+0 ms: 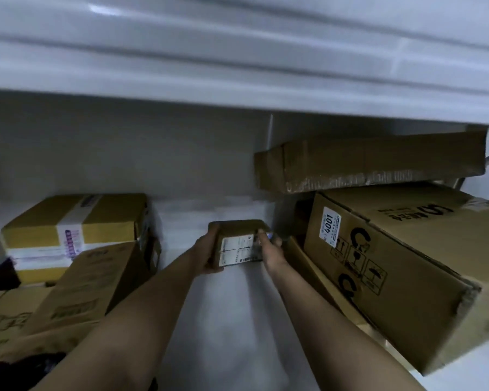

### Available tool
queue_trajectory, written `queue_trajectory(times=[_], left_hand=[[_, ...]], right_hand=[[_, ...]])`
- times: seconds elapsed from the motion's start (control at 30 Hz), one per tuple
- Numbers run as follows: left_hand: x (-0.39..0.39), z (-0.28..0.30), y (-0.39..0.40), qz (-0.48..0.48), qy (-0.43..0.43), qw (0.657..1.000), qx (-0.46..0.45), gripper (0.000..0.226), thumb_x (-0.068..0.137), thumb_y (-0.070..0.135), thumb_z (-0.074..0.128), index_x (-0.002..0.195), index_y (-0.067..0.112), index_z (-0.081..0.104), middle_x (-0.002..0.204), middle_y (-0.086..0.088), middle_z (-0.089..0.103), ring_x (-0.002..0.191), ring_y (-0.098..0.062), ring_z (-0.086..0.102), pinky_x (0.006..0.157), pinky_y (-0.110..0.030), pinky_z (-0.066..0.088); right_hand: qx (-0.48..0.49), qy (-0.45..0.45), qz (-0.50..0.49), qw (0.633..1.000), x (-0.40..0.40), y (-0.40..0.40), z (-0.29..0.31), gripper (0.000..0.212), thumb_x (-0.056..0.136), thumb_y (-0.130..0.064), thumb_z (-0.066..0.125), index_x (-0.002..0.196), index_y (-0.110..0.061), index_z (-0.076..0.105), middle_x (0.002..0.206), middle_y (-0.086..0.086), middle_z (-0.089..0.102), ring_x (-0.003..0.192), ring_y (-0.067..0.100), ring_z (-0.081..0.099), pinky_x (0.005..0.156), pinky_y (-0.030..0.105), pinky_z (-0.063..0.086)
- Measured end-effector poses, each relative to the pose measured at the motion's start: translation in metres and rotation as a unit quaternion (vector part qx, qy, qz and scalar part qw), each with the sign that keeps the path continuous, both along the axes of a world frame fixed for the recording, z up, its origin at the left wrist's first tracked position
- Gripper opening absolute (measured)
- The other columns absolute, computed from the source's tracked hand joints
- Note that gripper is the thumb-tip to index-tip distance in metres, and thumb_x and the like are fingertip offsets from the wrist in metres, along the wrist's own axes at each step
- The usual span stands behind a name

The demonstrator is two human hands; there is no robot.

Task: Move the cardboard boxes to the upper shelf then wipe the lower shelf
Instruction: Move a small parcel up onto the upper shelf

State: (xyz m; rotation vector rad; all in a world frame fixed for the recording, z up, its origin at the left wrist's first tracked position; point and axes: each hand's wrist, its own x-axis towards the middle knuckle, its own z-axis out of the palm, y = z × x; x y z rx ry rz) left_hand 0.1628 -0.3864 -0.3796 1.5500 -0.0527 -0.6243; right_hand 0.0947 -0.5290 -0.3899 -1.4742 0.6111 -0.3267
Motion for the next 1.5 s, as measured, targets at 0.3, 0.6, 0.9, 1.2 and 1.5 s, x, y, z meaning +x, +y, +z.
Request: queue_trajectory(times=[0.3,0.6,0.9,1.2,1.5], left_hand=[[-0.009,0.013,0.037,-0.072,0.115,0.99,-0.036,0.048,0.077,0.055,0.043,0.088,0.013,0.064,0.07,-0.011,0.067,0.047,-0.025,0.062,0.042,-0.019,0.046],[-0.043,0.021,0.041,-0.037,0.065,0.997,-0.023,0.074,0.072,0.084,0.036,0.096,0.023,0.071,0.095,-0.012,0.074,0.083,-0.03,0.072,0.067,-0.031,0.056],[-0.073,0.027,0.054,0.005,-0.003,0.999,-0.032,0.055,0.076,0.075,0.043,0.085,0.028,0.07,0.079,0.002,0.075,0.073,-0.013,0.07,0.054,-0.028,0.055],[-0.113,0.039,0.094,0.039,-0.173,0.981,-0.085,0.011,0.09,0.04,0.048,0.1,0.035,0.05,0.099,0.003,0.059,0.094,-0.013,0.061,0.071,-0.036,0.059],[-0.172,0.053,0.151,0.017,-0.352,0.934,-0.052,0.038,0.093,0.033,0.055,0.126,0.022,0.039,0.132,-0.007,0.045,0.123,-0.018,0.045,0.1,-0.03,0.039]], right_hand=[[-0.028,-0.106,0.094,0.99,-0.026,0.007,0.009,0.054,0.083,-0.02,0.074,0.129,-0.018,0.044,0.121,0.009,0.063,0.09,0.011,0.069,0.074,0.023,0.057],[-0.015,-0.12,0.006,0.993,-0.041,0.02,0.021,0.038,0.09,-0.039,0.063,0.119,-0.017,0.052,0.121,0.014,0.061,0.111,0.031,0.06,0.1,0.05,0.047],[0.01,-0.107,0.077,0.991,-0.07,0.032,0.032,0.056,0.093,-0.061,0.038,0.132,-0.022,0.049,0.129,0.008,0.06,0.119,0.024,0.056,0.105,0.046,0.042],[0.046,-0.132,0.088,0.986,-0.106,0.07,0.044,0.036,0.095,-0.049,0.047,0.125,-0.029,0.053,0.118,0.003,0.066,0.096,0.013,0.064,0.076,0.031,0.053],[0.004,-0.306,0.002,0.952,-0.149,0.132,0.052,0.017,0.097,-0.026,0.049,0.107,-0.018,0.059,0.088,-0.01,0.065,0.084,0.005,0.062,0.071,0.02,0.051]])
